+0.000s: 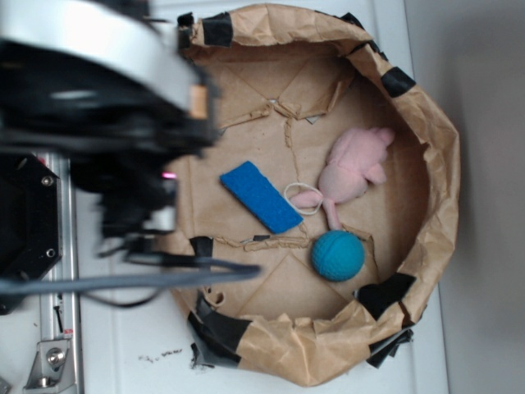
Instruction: Grab the blue ball.
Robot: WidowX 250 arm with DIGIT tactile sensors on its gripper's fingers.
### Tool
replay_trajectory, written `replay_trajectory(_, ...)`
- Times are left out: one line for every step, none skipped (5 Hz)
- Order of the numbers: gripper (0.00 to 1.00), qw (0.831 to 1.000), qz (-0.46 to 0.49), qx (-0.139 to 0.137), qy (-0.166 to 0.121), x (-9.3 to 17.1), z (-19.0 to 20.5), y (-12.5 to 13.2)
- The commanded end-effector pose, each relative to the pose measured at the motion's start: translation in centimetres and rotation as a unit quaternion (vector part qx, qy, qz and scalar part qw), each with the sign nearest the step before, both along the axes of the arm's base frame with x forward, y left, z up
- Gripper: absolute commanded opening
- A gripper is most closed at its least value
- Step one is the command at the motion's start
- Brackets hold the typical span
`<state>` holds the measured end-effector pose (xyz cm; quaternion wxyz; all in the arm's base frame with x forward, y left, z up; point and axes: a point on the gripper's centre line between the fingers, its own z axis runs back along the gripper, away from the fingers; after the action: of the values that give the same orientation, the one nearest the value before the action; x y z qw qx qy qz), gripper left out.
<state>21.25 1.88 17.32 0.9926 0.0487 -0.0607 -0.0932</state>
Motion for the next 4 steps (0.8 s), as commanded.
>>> replay_trajectory(1.00,0.993,-0.102,-0.012,-0.050,9.3,-4.4,-1.6)
replay_trajectory(1.00,0.976,-0.202,-0.040,-0.069,10.1,-7.1,-6.5)
replay_trajectory(0.96,0.953,-0.286,-0.074,-0.067,9.2,-9.6,-10.4)
replay_trajectory(1.00,0.940,-0.317,-0.116,-0.052,8.7,-10.7,-12.3)
